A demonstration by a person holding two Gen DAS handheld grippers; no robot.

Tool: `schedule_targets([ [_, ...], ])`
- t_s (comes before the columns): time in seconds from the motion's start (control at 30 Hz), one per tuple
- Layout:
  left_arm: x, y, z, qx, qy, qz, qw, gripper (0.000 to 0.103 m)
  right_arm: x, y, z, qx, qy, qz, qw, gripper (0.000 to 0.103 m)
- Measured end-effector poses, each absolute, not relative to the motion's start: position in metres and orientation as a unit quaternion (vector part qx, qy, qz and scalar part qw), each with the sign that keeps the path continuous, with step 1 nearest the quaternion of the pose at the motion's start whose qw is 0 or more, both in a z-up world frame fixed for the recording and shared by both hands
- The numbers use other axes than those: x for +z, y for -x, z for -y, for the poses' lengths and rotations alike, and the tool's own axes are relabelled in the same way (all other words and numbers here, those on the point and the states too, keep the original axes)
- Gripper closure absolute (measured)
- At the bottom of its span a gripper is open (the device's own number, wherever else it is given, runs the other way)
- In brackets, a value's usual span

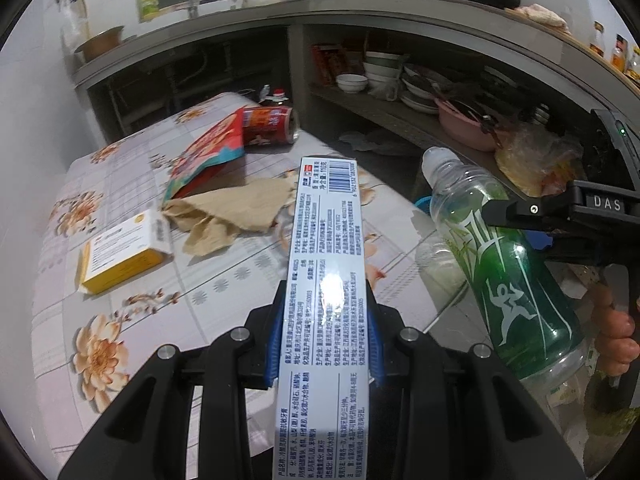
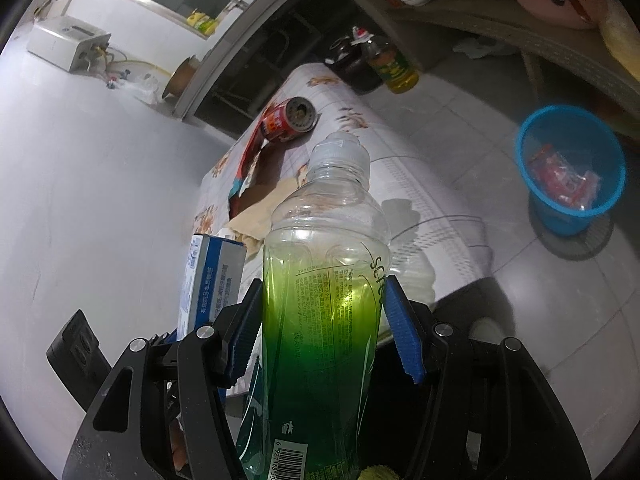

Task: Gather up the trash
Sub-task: 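Carry the toothpaste box and green bottle toward the blue wastebasket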

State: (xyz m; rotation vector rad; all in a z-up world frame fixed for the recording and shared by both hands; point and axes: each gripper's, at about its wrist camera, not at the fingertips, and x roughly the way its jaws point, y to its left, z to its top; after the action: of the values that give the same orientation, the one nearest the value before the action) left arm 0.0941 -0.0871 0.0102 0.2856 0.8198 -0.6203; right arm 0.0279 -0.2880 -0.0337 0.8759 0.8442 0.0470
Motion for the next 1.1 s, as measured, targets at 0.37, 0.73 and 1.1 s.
schedule_targets([
  [0.37,0.013,-0.09,0.12,-0.329,-0.154,-0.386,0.848,0.07,-0.036,-0.006,0.313,0.0,-0.433,-0.381,0.817,0.047],
  [0.73,0.013,-0.086,0.152,-0.357,-0.171,-0.383,0.835,0.07,-0.04,0.011,0.334,-0.014,-0.449,-0.369,0.814,0.047],
  [1.1,0.006,-0.087,0.172,-0.37,-0.179,-0.395,0.821,0.07,-0.049,0.015,0.347,-0.023,-0.466,-0.363,0.806,0.047],
])
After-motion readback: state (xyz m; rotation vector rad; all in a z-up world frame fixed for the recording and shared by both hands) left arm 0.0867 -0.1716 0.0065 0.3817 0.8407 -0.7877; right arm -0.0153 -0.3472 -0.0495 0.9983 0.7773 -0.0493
